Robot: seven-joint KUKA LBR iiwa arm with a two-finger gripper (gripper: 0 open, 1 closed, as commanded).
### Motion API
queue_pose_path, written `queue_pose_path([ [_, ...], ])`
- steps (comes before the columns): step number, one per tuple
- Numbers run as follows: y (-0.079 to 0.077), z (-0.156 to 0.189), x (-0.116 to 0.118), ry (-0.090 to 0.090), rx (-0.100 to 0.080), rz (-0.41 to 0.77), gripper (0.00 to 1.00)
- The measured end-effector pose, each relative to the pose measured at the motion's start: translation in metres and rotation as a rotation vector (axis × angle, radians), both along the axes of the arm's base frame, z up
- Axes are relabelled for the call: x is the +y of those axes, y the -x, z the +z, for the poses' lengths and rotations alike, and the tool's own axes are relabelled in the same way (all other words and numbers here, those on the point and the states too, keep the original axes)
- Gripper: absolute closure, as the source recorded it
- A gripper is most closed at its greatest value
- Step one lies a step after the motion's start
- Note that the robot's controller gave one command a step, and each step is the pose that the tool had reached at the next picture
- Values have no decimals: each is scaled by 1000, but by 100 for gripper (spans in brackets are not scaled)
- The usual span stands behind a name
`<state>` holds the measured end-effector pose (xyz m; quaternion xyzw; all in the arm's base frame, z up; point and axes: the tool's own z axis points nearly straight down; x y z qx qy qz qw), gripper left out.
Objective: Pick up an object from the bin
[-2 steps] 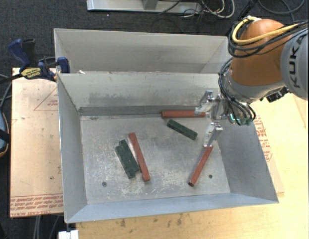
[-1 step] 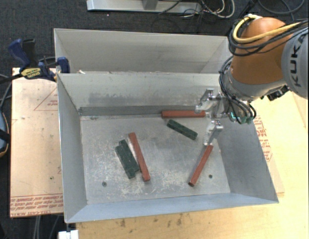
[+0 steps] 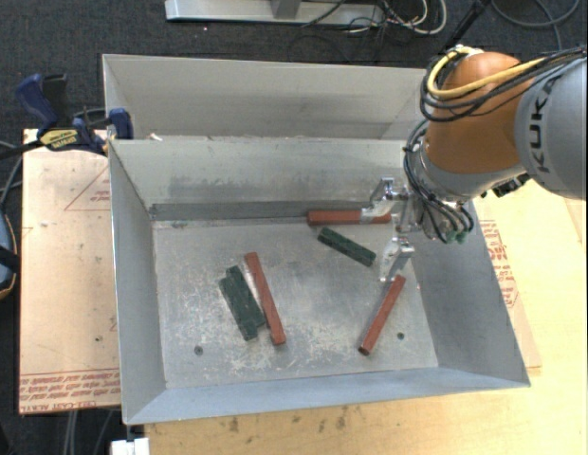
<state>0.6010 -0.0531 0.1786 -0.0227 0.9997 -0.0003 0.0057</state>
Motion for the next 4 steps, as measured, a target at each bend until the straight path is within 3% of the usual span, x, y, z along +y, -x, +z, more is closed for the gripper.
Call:
queue_pose_path([
  [1,2,-70,4,-1,6,16,0],
  [2,-28,-99,12,-3,-18,-69,100],
  [3,-22,-102,11,-2,15,-67,0],
  [4,-22,-102,11,-2,15,-67,0],
])
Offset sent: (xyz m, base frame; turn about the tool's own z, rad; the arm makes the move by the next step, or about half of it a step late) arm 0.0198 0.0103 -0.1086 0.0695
